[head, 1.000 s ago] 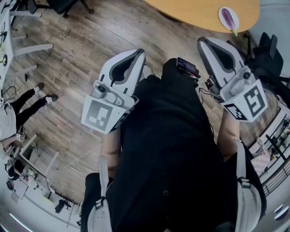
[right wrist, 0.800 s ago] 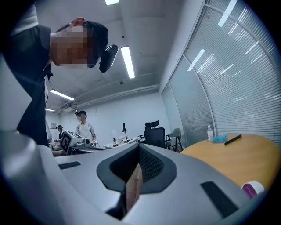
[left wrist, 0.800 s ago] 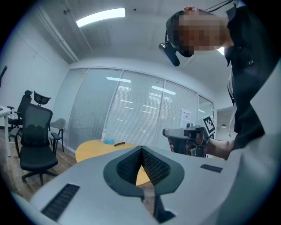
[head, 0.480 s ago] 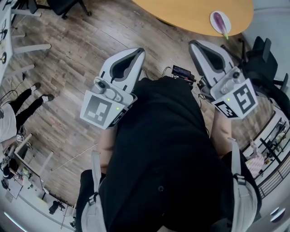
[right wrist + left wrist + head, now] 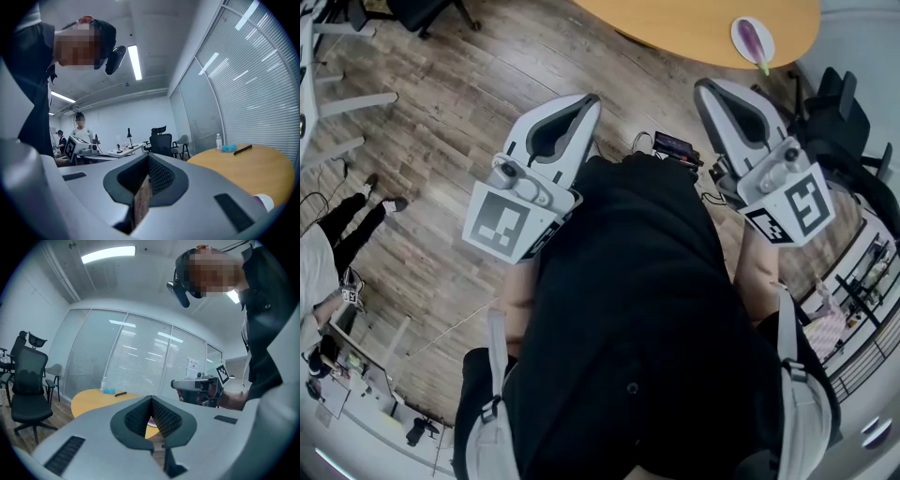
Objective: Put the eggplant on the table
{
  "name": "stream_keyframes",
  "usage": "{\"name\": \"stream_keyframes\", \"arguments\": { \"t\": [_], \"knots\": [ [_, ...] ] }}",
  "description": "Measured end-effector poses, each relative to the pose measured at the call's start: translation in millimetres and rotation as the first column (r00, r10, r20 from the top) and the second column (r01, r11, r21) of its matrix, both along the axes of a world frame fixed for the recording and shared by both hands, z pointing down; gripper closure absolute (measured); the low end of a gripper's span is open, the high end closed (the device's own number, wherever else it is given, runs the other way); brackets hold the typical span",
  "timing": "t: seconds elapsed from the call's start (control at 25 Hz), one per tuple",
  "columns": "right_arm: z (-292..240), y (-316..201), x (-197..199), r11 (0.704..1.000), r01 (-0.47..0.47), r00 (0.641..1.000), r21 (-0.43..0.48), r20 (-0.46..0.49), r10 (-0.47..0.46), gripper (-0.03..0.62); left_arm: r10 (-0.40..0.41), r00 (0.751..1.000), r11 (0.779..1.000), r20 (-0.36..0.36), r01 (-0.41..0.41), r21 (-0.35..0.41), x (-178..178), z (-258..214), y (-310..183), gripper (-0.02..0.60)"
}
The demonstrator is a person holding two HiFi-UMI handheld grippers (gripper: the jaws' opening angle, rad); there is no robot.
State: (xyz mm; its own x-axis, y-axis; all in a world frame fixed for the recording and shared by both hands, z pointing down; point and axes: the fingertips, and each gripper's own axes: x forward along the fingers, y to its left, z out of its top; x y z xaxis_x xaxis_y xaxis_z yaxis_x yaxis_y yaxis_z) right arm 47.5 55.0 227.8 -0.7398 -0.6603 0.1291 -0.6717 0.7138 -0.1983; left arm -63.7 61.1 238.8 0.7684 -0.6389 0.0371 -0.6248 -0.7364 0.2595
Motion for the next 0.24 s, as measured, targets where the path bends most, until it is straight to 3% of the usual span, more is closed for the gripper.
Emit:
{"name": "stream_keyframes", "arguments": {
  "t": [0.24],
  "knots": [
    [3.4, 2.6, -4.2, 1.0, -0.02, 1.0, 0.001, -0.006, 0.02, 0.577, 0.017, 1.0, 1.0, -0.007, -0.017, 0.014, -3.9, -1.8, 0.2, 0.569]
  ]
}}
